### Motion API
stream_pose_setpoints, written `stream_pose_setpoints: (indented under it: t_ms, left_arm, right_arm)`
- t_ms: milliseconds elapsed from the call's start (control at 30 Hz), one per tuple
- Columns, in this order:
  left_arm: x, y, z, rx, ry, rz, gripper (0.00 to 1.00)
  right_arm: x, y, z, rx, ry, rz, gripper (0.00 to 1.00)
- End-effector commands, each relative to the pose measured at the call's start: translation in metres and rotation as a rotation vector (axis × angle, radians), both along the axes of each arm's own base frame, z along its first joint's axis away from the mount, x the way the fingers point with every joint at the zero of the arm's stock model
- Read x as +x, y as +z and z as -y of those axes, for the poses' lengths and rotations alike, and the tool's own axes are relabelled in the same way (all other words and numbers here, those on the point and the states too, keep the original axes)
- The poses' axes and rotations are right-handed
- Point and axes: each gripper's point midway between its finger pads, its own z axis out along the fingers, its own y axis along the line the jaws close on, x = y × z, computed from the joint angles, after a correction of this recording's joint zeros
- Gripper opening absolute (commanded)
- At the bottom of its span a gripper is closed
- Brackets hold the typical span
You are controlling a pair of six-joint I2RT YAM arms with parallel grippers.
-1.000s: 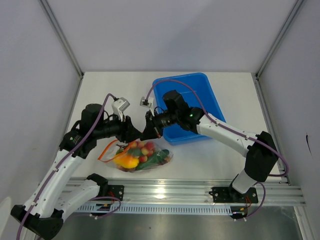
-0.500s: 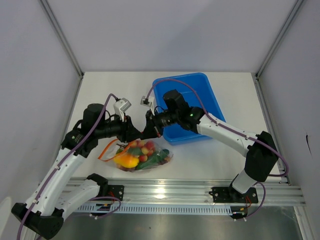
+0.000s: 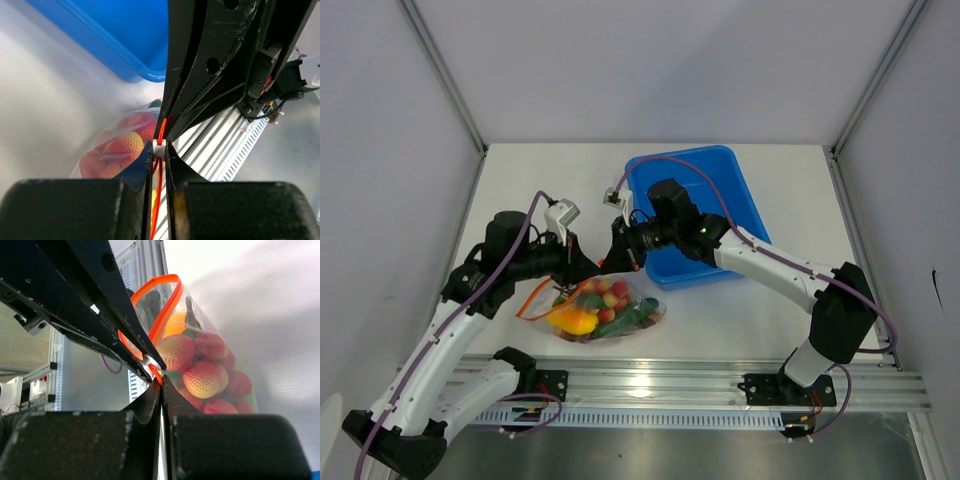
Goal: Place the food in the zip-top bag and seal the zipper
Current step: Zip the zipper food storage bag at the center of the board.
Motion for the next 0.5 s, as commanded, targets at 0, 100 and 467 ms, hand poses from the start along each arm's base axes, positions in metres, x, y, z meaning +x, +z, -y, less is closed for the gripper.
stream_pose_setpoints:
  t_ms: [0, 100, 467]
  left_arm:
    - [0.0, -0.002, -0.011, 0.033, 0.053, 0.012, 0.01]
    - [-0.001, -0.002, -0.016, 0.05, 0.071, 0.017, 0.01]
    - [-0.008, -0.011, -0.022, 0.084, 0.078, -0.008, 0.03]
  right_arm:
    - [0.009, 0.03, -0.002, 0.082, -0.07, 0.053, 0.0]
    - [0.012, 0.03, -0.002, 0.093, -0.098, 0.046, 0.0]
    - [0.014, 0.027, -0.003, 0.094, -0.12, 0.023, 0.0]
